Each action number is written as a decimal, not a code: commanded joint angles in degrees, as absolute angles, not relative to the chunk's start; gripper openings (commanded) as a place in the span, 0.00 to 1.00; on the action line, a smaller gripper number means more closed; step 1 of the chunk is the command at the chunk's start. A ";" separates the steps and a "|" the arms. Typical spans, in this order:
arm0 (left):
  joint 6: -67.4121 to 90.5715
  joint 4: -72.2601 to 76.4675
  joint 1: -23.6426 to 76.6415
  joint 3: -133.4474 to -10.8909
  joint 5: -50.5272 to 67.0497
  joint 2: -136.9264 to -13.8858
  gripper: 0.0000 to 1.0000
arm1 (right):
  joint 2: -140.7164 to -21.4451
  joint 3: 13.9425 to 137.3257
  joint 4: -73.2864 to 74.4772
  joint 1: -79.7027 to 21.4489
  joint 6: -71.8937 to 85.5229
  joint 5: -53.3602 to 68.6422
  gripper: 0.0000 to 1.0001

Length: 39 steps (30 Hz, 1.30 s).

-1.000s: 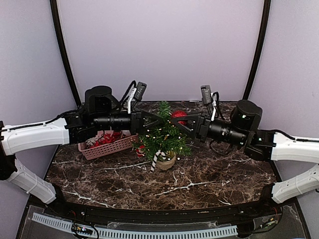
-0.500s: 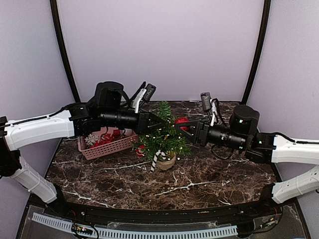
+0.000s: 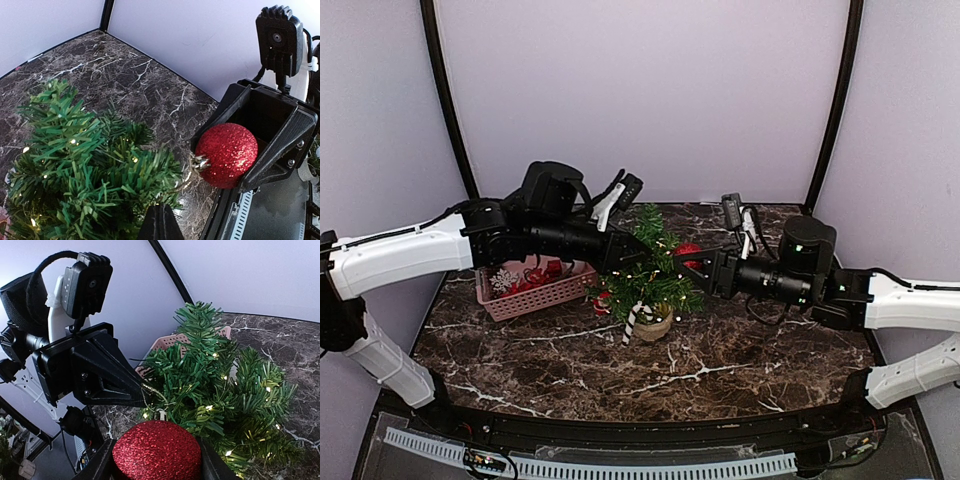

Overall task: Decorate the small christmas tree
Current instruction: Hang the ornament ball on the branch.

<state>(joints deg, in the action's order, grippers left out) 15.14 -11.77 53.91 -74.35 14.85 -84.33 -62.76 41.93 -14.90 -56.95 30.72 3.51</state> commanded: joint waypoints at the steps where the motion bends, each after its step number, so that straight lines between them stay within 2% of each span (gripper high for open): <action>1: 13.51 -15.31 54.21 -76.95 11.95 -84.41 0.00 | -62.53 41.90 -14.96 -56.56 30.76 2.15 0.42; 20: 12.65 -19.06 54.40 -79.81 9.16 -86.02 0.00 | -65.17 45.10 -11.87 -56.60 31.01 1.26 0.41; 39: 13.49 -18.02 54.63 -78.81 11.95 -83.44 0.00 | -65.03 44.43 -14.69 -56.57 35.80 4.20 0.41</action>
<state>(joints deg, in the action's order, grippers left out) 13.47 -17.69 54.24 -77.87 11.57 -86.17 -66.04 44.03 -11.81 -56.95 34.22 4.47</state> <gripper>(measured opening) 0.011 0.478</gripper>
